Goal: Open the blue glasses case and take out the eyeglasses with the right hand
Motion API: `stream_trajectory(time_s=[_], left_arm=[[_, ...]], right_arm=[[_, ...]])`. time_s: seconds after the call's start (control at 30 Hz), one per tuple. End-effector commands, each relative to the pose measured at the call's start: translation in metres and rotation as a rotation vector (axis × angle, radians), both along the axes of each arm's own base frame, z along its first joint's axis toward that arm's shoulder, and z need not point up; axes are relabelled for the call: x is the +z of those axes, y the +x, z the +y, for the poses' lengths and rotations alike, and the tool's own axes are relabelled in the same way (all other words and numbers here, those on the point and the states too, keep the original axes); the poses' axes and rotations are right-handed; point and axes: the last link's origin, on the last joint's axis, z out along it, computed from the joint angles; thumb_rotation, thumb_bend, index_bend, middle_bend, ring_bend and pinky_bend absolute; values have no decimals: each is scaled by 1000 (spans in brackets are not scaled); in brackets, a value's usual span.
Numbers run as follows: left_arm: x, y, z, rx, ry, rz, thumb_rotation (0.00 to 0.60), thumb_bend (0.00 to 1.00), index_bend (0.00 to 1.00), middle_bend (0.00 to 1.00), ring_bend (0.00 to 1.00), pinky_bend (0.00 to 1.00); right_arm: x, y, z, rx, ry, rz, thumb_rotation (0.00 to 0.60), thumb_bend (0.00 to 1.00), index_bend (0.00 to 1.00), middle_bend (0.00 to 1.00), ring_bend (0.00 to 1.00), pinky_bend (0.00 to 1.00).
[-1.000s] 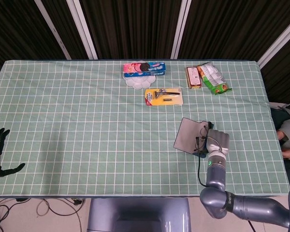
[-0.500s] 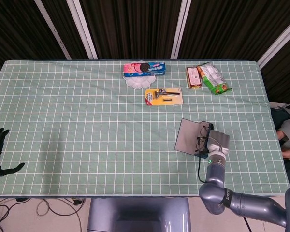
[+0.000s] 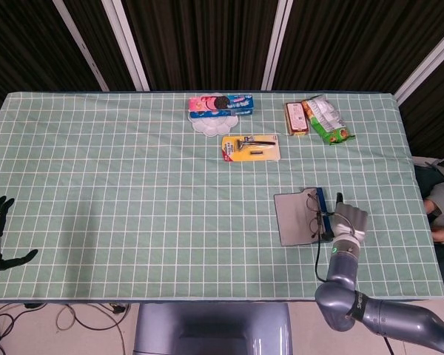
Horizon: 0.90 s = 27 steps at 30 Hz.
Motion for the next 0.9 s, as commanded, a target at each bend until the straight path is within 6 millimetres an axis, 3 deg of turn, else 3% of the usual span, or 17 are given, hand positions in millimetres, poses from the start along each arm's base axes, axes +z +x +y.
stream_trajectory(time_s=[0.03, 0.53, 0.9], left_arm=[[0, 0, 0, 1, 1, 0, 600, 22, 0, 0, 0, 0], [0, -1, 0, 8, 0, 5, 600, 22, 0, 0, 0, 0], [0, -1, 0, 15, 2, 0, 600, 22, 0, 0, 0, 0]], right_arm=[[6, -6, -2, -12, -14, 12, 600, 258, 0, 924, 954, 1000], [23, -28, -20, -67, -43, 78, 600, 260, 0, 924, 953, 1000], [21, -24, -26, -59, -51, 54, 600, 259, 9, 924, 953, 1000]])
